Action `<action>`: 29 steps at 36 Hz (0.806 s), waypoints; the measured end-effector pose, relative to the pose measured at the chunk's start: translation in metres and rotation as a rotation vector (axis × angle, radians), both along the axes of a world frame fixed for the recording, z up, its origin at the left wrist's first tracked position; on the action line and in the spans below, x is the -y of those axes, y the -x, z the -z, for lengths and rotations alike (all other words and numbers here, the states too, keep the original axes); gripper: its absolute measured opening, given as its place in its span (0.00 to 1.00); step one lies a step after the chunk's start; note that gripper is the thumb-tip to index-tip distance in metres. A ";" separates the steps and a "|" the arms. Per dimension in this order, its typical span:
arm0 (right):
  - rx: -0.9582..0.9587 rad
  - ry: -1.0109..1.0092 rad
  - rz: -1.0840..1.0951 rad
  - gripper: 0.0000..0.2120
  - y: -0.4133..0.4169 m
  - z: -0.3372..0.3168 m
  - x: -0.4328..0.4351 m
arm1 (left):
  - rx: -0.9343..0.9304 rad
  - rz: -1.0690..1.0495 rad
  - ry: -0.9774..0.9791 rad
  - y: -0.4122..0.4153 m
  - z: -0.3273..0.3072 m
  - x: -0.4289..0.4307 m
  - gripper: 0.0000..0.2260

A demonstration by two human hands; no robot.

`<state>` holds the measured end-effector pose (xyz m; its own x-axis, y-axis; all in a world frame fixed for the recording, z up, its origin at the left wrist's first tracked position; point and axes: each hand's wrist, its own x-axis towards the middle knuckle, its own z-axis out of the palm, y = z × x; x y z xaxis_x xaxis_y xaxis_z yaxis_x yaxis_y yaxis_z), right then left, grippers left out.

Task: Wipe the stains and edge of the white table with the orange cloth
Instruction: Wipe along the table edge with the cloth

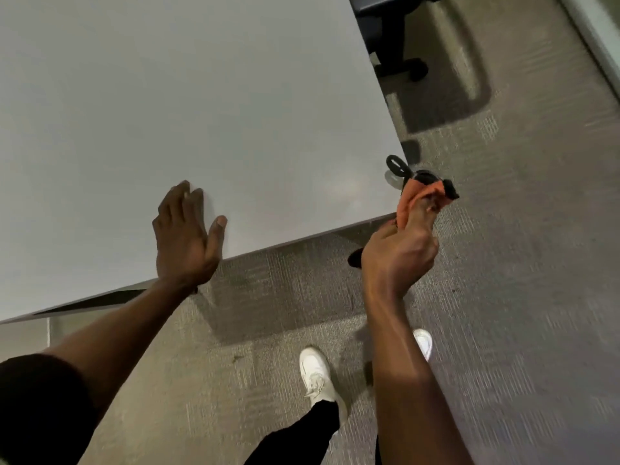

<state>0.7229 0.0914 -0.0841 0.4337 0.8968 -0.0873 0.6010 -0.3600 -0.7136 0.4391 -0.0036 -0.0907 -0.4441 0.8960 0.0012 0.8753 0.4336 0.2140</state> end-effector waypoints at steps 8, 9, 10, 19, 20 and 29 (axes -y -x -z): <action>0.010 0.099 0.047 0.26 0.049 -0.007 0.021 | -0.012 0.024 0.019 0.009 0.004 0.004 0.28; 0.007 0.115 0.033 0.26 0.056 -0.009 0.026 | -0.010 0.028 0.022 0.009 0.005 0.005 0.28; 0.003 0.129 0.014 0.25 0.062 -0.011 0.031 | -0.012 0.030 0.024 0.010 0.005 0.005 0.28; -0.164 0.202 -0.210 0.23 0.112 -0.035 0.095 | 0.047 0.020 0.078 0.012 0.001 0.007 0.30; -0.184 0.223 -0.250 0.23 0.116 -0.038 0.102 | 0.061 0.010 0.082 0.011 -0.001 0.007 0.30; -0.418 0.429 -0.577 0.18 0.113 -0.056 0.131 | 0.226 0.039 0.217 0.011 -0.025 0.019 0.27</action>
<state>0.6098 -0.0398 -0.0279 -0.2279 0.8204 -0.5244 0.4906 -0.3684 -0.7897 0.4283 -0.0226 -0.0657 -0.3762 0.8810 -0.2869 0.8332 0.4571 0.3112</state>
